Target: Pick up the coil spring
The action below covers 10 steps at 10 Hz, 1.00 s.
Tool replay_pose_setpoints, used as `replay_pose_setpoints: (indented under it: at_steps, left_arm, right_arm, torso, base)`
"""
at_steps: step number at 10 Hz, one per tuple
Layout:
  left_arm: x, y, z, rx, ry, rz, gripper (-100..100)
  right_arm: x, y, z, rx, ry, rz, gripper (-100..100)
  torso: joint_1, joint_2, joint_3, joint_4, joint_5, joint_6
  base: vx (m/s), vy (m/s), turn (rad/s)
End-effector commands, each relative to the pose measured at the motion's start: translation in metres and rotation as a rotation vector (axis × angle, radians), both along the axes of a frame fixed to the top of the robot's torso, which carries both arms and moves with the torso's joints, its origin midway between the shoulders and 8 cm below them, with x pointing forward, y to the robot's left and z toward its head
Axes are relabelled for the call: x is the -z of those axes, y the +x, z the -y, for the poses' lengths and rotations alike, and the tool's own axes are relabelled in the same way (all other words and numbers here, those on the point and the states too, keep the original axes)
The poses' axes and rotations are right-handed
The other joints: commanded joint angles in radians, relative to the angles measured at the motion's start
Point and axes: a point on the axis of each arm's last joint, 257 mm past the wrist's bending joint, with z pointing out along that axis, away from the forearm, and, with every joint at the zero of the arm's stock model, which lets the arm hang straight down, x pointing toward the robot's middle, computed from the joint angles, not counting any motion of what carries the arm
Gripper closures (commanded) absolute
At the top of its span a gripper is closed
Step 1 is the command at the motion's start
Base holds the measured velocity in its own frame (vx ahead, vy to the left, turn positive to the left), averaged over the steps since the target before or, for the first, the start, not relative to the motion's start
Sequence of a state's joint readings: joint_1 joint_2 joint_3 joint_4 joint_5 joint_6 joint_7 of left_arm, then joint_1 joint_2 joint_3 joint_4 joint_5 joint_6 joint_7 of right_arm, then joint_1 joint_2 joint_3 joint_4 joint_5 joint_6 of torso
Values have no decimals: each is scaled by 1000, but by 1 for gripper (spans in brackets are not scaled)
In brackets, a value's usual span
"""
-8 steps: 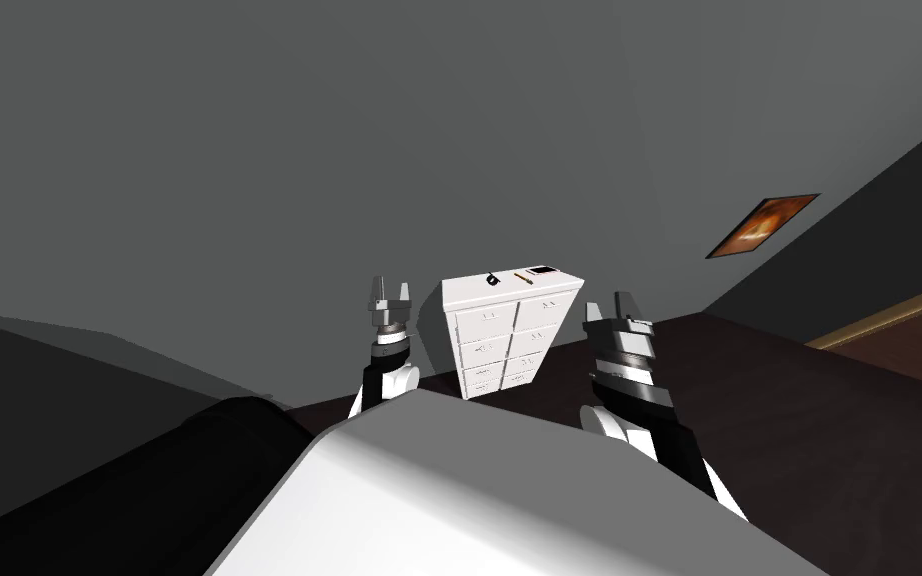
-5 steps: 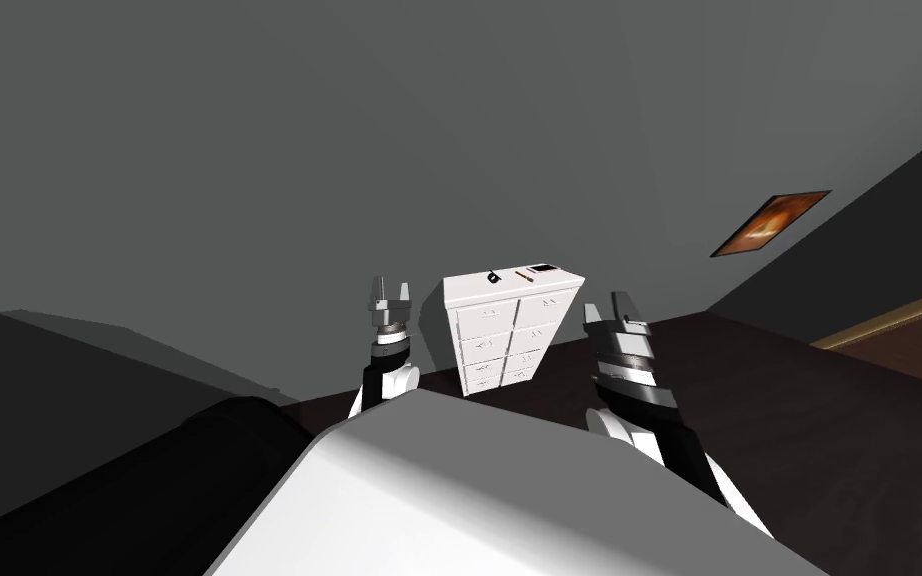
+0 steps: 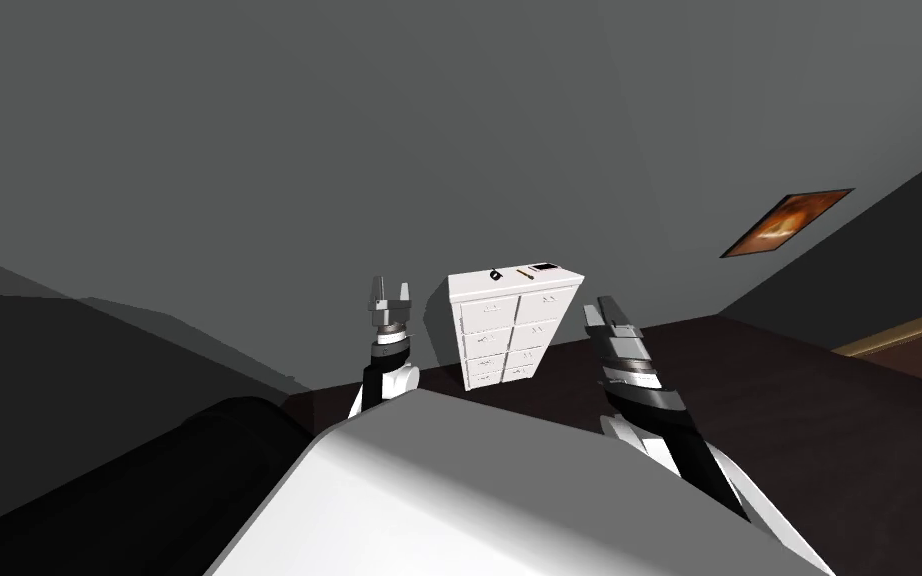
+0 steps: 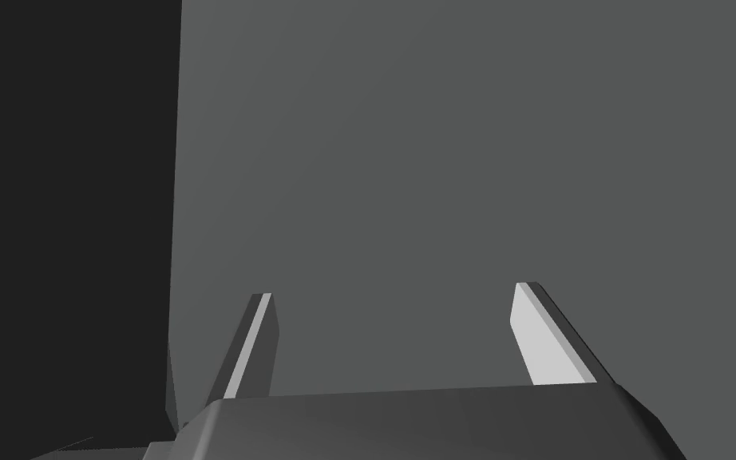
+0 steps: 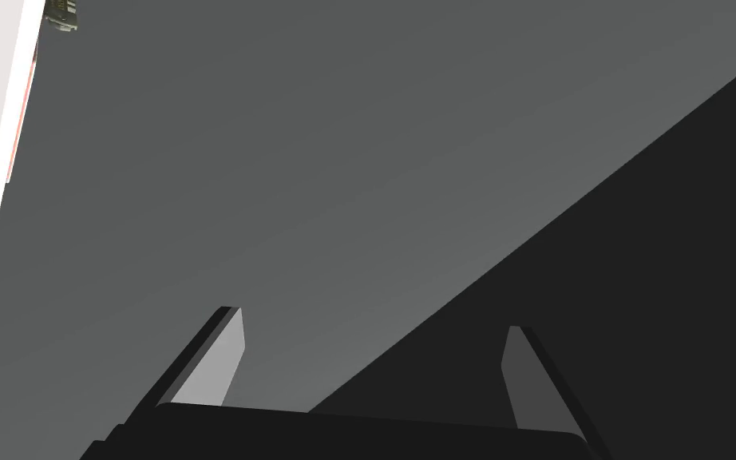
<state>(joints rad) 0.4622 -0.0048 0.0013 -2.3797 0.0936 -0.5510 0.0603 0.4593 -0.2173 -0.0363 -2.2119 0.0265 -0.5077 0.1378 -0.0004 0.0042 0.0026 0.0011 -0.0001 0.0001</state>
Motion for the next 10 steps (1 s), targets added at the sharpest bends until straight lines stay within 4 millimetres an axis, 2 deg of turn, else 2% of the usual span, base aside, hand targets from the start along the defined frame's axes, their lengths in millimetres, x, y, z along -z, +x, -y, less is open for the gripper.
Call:
replay_pose_setpoints:
  at_steps: [1,4,7,9,10]
  left_arm:
    - [0,0,0,0,0,0,0]
    - [0,0,0,0,0,0,0]
    - [0,0,0,0,0,0,0]
    - [0,0,0,0,0,0,0]
    - [0,0,0,0,0,0,0]
  right_arm:
    - [5,-1,-3,8,-101,6,-100]
    - [11,-2,-9,-3,-231,8,-100]
    - [25,-4,-15,5,-441,28,-100]
    - [26,-4,-17,-14,-477,25,-100]
    - [36,-6,-19,-10,-582,38,-100]
  torso:
    - [0,0,0,0,0,0]
    - [0,-1,-1,0,0,0]
    - [1,-1,-1,0,0,0]
    - [1,-1,-1,0,0,0]
    - [1,-3,-2,-1,0,0]
  base:
    - [-64,4,85]
    - [-46,7,59]
    - [-53,19,108]
    - [-27,16,16]
    - [-28,27,145]
